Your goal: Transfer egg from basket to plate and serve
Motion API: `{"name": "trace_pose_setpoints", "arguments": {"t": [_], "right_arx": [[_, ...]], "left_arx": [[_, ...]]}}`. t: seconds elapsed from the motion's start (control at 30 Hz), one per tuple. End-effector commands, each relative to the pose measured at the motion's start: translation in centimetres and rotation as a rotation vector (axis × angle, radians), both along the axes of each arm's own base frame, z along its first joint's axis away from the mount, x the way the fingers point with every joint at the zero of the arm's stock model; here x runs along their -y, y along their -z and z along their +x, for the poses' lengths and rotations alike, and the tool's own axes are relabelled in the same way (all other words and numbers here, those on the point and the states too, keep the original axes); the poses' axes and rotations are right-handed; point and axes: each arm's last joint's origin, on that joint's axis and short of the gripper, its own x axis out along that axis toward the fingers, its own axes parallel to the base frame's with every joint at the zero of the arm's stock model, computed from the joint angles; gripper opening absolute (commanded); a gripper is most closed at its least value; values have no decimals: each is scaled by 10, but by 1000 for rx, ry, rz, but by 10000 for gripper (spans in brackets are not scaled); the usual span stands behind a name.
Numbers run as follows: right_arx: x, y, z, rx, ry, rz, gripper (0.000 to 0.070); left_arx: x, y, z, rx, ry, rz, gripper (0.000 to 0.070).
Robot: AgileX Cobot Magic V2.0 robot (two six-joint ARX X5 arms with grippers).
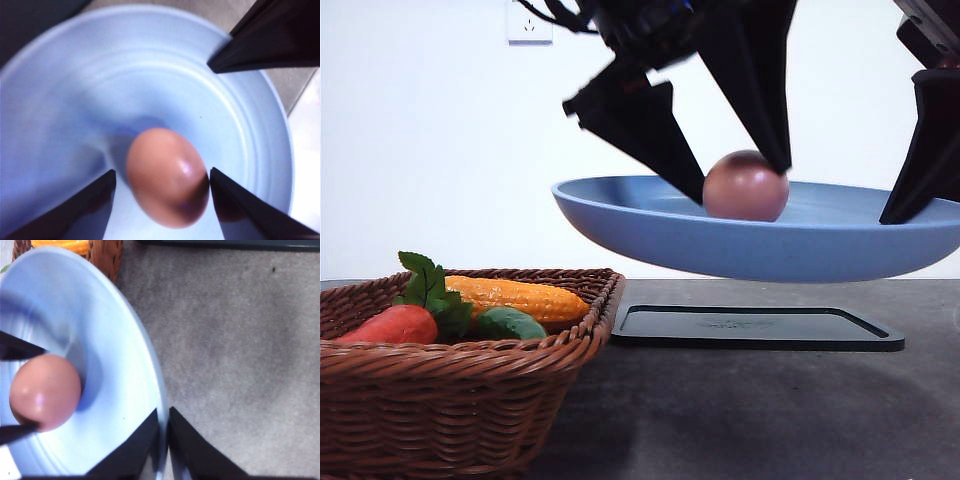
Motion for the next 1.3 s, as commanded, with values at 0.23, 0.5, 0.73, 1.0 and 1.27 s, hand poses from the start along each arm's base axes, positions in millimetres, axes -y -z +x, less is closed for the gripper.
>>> {"name": "trace_pose_setpoints", "arguments": {"t": [0.23,0.5,0.73,1.0,1.27], "right_arx": [[-2,-6,5,20,-2,20,0],[8,7,20,-42,61,6,0],[32,15,58,-65,144,-22,0],[43,20,131,-75,182,-29,0],[42,36,207,-100,204,-18,0]], "left_arx": [[-23,-43,-9,158,-69,-63,448],[-77,-93,-30,344,-209,-92,443],[-133,-132,-58,538,-394,-129,443],[-177,-155,-89,647,-500,-228,443],[-191,-158,-99,644,-523,-256,443]]}}
